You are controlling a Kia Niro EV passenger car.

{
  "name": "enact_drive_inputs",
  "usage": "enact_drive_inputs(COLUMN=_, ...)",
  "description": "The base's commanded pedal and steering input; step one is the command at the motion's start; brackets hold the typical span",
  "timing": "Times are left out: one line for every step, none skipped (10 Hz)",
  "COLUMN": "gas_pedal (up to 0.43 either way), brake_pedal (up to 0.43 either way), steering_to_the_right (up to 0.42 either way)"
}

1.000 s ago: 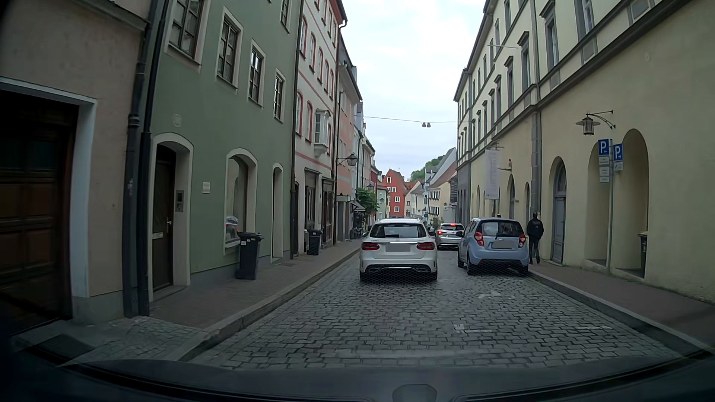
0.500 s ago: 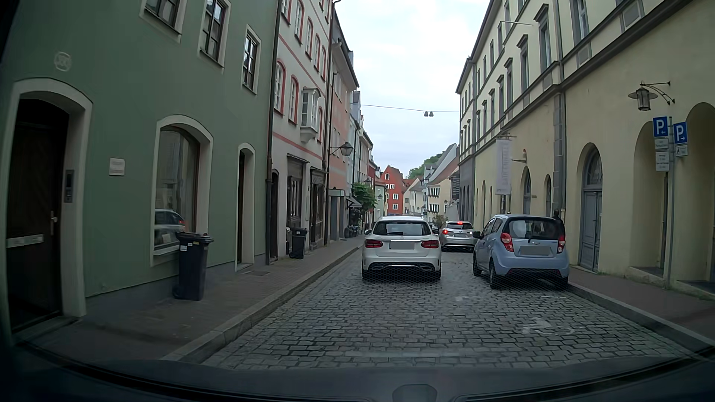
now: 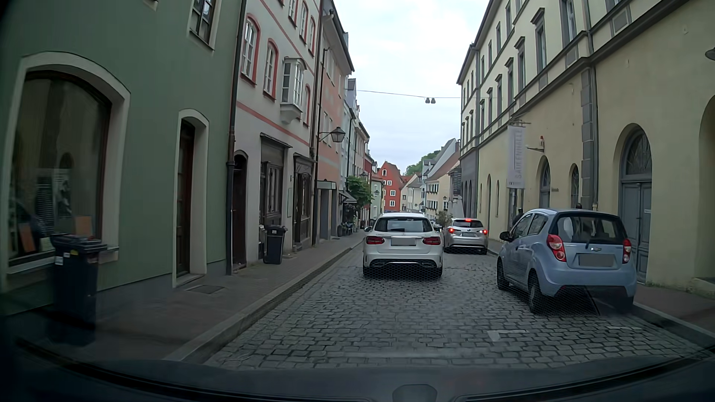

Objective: Follow the waypoints while adhering to traffic rules and regulations

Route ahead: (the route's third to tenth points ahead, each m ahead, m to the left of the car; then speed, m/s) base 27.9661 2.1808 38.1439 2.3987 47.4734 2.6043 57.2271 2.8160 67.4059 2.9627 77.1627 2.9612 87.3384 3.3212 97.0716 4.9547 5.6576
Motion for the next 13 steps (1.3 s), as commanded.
enact_drive_inputs(gas_pedal=0.000, brake_pedal=0.049, steering_to_the_right=0.012)
enact_drive_inputs(gas_pedal=0.000, brake_pedal=0.030, steering_to_the_right=0.012)
enact_drive_inputs(gas_pedal=0.000, brake_pedal=0.024, steering_to_the_right=0.010)
enact_drive_inputs(gas_pedal=0.000, brake_pedal=0.030, steering_to_the_right=0.009)
enact_drive_inputs(gas_pedal=0.000, brake_pedal=0.030, steering_to_the_right=0.010)
enact_drive_inputs(gas_pedal=0.000, brake_pedal=0.030, steering_to_the_right=0.013)
enact_drive_inputs(gas_pedal=0.000, brake_pedal=0.030, steering_to_the_right=0.012)
enact_drive_inputs(gas_pedal=0.000, brake_pedal=0.024, steering_to_the_right=0.012)
enact_drive_inputs(gas_pedal=0.000, brake_pedal=0.024, steering_to_the_right=0.012)
enact_drive_inputs(gas_pedal=0.000, brake_pedal=0.018, steering_to_the_right=0.015)
enact_drive_inputs(gas_pedal=0.000, brake_pedal=0.006, steering_to_the_right=0.015)
enact_drive_inputs(gas_pedal=0.000, brake_pedal=0.006, steering_to_the_right=0.017)
enact_drive_inputs(gas_pedal=0.000, brake_pedal=0.006, steering_to_the_right=0.017)
